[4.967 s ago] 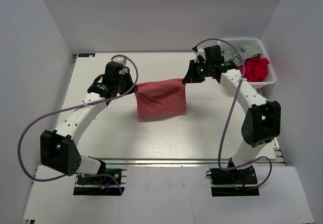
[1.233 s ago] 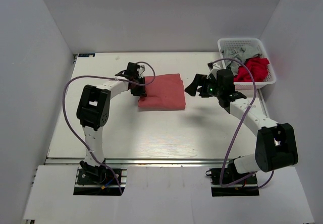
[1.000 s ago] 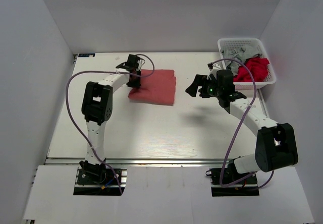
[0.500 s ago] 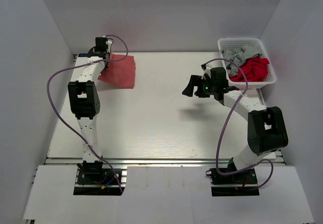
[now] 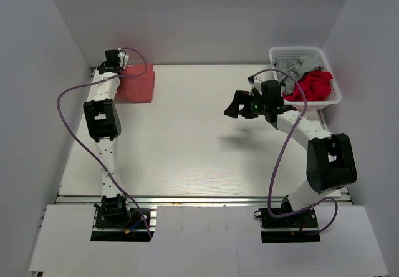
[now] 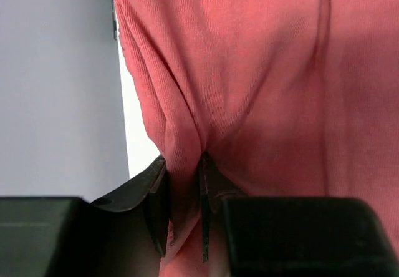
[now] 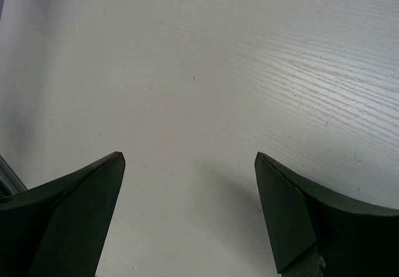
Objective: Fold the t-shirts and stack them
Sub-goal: Put the neatly folded tshirt into the corner of the board with the left arm
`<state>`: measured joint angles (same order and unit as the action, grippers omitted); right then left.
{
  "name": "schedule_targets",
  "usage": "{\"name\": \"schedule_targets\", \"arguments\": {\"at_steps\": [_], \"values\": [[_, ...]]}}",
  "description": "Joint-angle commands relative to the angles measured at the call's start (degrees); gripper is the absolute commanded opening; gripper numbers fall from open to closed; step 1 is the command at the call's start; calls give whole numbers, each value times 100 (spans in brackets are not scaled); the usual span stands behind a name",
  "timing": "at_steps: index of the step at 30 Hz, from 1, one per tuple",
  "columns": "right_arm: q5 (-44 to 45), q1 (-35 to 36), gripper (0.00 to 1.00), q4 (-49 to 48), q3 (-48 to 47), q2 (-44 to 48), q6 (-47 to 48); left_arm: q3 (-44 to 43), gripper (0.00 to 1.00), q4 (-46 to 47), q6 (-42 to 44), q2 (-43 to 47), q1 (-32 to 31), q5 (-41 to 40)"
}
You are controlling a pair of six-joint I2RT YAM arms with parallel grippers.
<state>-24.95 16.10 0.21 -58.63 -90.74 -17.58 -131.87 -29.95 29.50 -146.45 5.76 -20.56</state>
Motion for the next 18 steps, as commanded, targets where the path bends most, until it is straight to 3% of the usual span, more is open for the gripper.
{"name": "schedule_targets", "arguments": {"at_steps": [1,14,18], "values": [[96,-37,90,-30,-342,179,150,-260,0,323,232,363,101,8],[289,-45,90,225,-184,390,89,-261,1,516,188,381,391,-221],[254,-54,90,164,-149,469,71,-207,64,816,21,494,391,-739]]}}
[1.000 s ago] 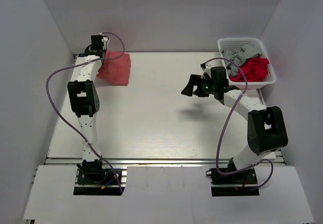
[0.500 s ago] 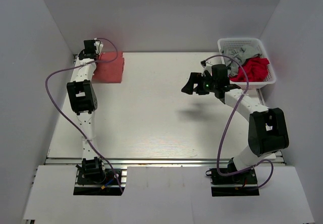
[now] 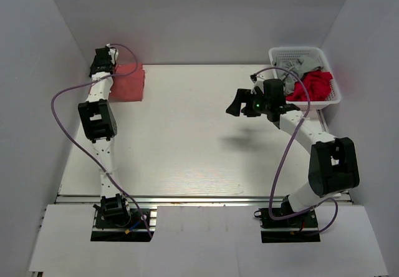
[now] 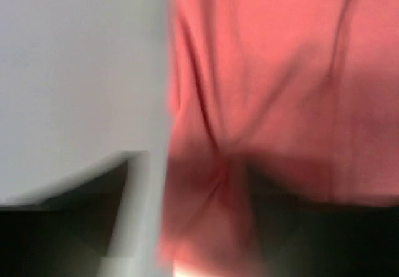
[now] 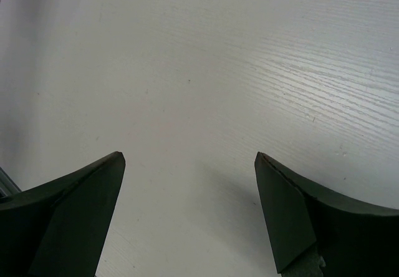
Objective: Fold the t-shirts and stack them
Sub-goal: Put the neatly folded tshirt into the corner of the board with the left arm
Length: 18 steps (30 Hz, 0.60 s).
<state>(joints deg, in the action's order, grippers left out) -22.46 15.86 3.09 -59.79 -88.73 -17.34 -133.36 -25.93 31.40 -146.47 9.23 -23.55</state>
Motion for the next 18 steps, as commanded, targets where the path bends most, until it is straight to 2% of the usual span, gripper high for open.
{"name": "schedule_targets", "arguments": {"at_steps": [1,5,10,13,14,17,18], "values": [[-4,-21,90,-160,-7,286,29,-137,99,414,-247,558,-9,-440],[-75,-12,90,-248,90,426,-15,-138,100,545,-310,856,-123,-668],[-119,-21,90,-564,310,602,-129,-261,100,3,-1152,1419,-124,-424],[-171,-21,90,-660,415,708,-199,46,100,-385,-1793,2049,-185,612],[-171,-13,90,-696,502,777,-234,186,100,-551,-1978,2227,-237,1189],[-58,-30,90,-775,731,997,-313,1029,100,-484,-2743,3007,-404,1992],[30,-21,90,-775,793,1041,-392,1684,100,-344,-2875,3246,-570,2525]]}}
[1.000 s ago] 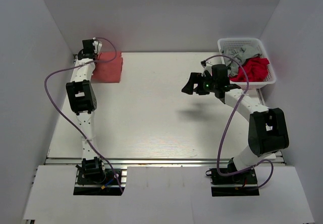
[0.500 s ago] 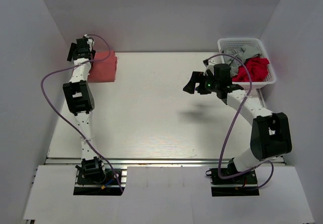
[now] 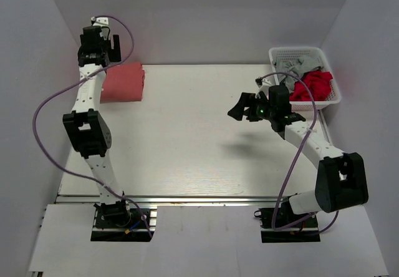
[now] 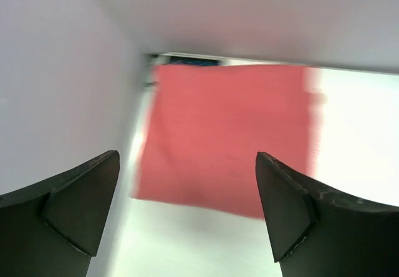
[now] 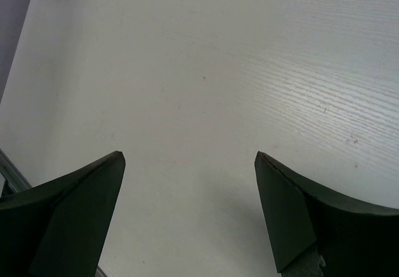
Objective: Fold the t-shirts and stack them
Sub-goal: Put the neatly folded tshirt into the corner of the board with the left arm
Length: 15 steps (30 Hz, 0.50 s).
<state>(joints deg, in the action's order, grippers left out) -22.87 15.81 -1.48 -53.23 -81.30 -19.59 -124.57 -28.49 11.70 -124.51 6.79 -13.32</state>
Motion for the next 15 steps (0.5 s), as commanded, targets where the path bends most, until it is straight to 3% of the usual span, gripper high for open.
{"name": "schedule_targets", "arguments": {"at_steps": [1,5,9,13,15], "values": [[81,-17,90,-310,329,499,-185,1238,100,131,-1159,1312,-449,1604],[239,-8,90,-292,795,947,-229,3810,100,1623,-1714,2727,-1108,1500],[704,-17,90,-55,1261,1580,-159,5020,100,1830,-2075,3634,-1802,1332],[1004,-26,90,313,1649,2091,-115,6092,100,2092,-2242,4179,-2881,1122],[1118,0,90,323,1947,2381,-106,6812,100,2356,-2312,4644,-3182,1331]]}}
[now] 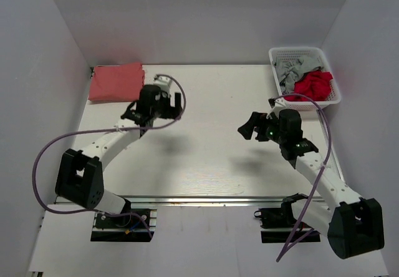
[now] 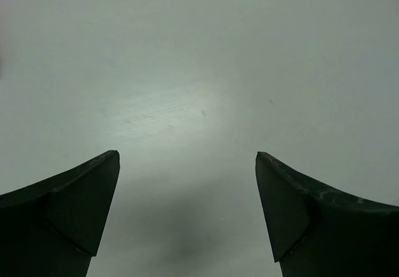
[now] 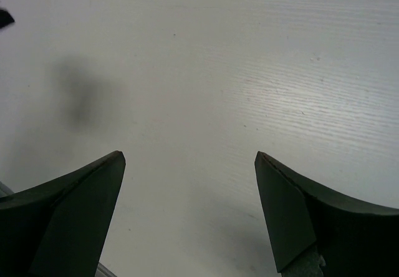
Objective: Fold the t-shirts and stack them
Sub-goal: Put the neatly folded tshirt into the corner of the board with the left arm
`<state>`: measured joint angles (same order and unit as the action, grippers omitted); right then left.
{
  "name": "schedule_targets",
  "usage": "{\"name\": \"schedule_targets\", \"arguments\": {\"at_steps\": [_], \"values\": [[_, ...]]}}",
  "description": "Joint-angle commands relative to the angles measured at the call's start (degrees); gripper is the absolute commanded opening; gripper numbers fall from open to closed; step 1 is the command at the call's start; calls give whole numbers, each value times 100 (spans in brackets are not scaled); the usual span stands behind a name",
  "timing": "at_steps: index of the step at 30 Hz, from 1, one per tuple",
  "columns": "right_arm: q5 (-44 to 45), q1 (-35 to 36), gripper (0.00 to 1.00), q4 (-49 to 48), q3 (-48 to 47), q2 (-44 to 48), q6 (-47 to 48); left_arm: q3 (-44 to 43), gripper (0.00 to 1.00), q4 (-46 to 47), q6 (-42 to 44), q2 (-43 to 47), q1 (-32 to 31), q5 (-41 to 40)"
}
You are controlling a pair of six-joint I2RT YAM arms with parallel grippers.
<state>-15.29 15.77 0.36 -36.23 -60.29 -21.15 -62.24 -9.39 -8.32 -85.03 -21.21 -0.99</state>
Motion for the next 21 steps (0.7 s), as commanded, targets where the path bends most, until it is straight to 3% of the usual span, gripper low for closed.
{"name": "schedule_targets", "arguments": {"at_steps": [1,5,8,21], "values": [[360,-4,90,157,326,351,58,851,100,864,-311,899,-627,369],[351,5,90,78,853,790,23,1837,100,1317,-531,1560,-1138,259],[360,-4,90,26,1056,966,-47,1891,100,1071,-478,1490,-1428,-155],[122,-13,90,-554,1144,835,50,1724,100,1264,-180,1244,-1781,-481]]}}
